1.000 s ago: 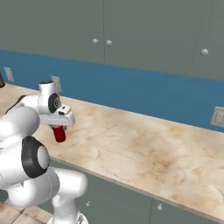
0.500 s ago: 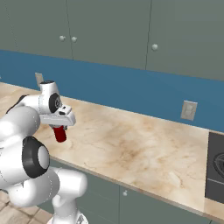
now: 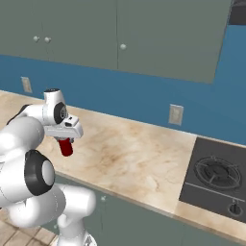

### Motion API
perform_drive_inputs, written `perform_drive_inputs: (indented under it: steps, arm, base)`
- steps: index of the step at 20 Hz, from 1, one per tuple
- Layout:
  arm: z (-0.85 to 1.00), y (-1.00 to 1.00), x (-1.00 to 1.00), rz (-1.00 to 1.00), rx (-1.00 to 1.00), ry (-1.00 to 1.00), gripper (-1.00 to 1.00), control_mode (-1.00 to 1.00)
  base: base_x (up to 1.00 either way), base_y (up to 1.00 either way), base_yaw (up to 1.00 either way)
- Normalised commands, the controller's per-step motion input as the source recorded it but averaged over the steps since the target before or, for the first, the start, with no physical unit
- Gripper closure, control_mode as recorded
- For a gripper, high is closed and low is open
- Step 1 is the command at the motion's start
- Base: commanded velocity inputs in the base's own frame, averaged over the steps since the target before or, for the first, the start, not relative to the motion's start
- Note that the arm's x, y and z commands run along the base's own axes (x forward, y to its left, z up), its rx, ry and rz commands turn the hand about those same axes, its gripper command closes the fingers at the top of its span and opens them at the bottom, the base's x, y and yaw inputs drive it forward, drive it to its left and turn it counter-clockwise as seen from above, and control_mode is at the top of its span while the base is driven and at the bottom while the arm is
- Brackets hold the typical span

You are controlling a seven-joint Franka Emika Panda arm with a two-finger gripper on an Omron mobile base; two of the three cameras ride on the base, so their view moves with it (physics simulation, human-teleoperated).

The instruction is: Four empty soda cans are scattered around the kitchen. Gather all the cans and cluster them next to the stove for recycling.

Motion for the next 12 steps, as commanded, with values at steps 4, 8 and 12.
perform_drive_inputs:
  steps: [4,8,12]
  arm:
    - [0.0,0.0,0.0,0.0,0.0,0.0,1.0,1.0]
    - [0.0,0.0,0.0,0.0,0.0,0.0,1.0,1.0]
    - [0.0,0.0,0.0,0.0,0.0,0.0,1.0,1.0]
  base:
    - [-0.26,-0.51,-0.08]
    - [-0.3,-0.42,-0.16]
    - [-0.37,-0.39,-0.16]
